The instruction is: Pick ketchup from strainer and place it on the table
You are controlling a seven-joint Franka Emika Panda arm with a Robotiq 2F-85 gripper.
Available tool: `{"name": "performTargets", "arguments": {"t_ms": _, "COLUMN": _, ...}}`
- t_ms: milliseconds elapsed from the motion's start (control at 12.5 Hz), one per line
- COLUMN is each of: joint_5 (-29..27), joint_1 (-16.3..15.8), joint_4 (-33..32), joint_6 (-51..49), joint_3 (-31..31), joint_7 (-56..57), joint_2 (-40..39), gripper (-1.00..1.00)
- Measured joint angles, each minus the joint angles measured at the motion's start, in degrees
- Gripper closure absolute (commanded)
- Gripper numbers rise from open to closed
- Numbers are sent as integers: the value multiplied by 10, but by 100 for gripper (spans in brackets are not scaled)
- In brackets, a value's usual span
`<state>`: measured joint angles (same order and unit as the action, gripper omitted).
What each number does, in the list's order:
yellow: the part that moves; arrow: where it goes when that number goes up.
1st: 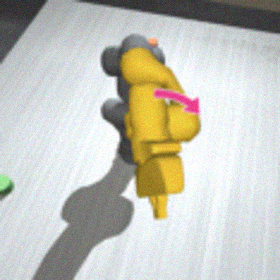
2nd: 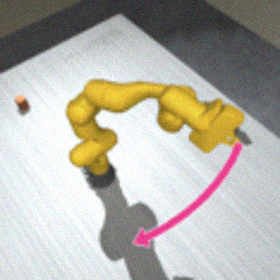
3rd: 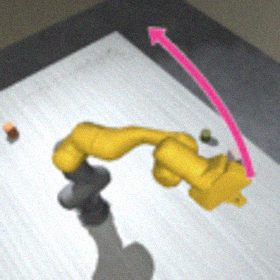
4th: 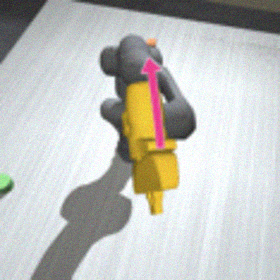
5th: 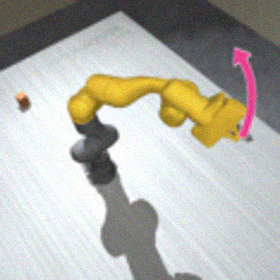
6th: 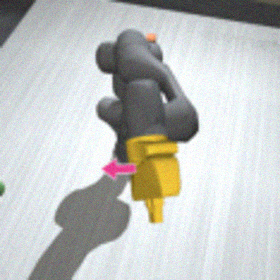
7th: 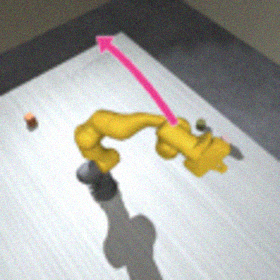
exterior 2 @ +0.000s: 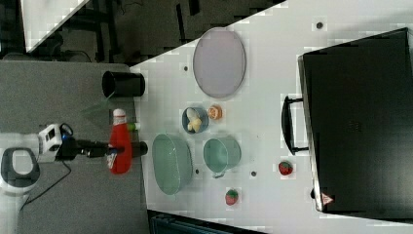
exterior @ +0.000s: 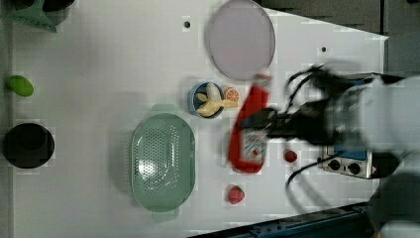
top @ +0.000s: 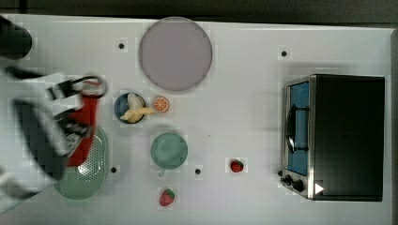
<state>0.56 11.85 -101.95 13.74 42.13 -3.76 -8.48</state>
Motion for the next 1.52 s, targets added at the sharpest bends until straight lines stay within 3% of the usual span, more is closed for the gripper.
{"name": "performTargets", "arguments": {"t_ms": 480, "joint_5": 3, "joint_1": 89, "joint_4": -1, "joint_6": 0, "joint_3": -109, "joint_7": 34, "joint_2": 2, "gripper": -21}}
{"name": "performTargets", "arguments": {"t_ms": 1040, "joint_5": -2, "joint_1": 115, "joint_4": -114, "joint_6": 63, "joint_3": -217, "joint_7": 135, "joint_2": 2, "gripper": -21}}
{"name": "performTargets", "arguments": {"t_ms": 1520, "joint_5": -2, "joint_1": 111, "joint_4": -260, "joint_6": 265, "joint_3": -237, "joint_7": 148, "joint_2": -4, "gripper": -21}}
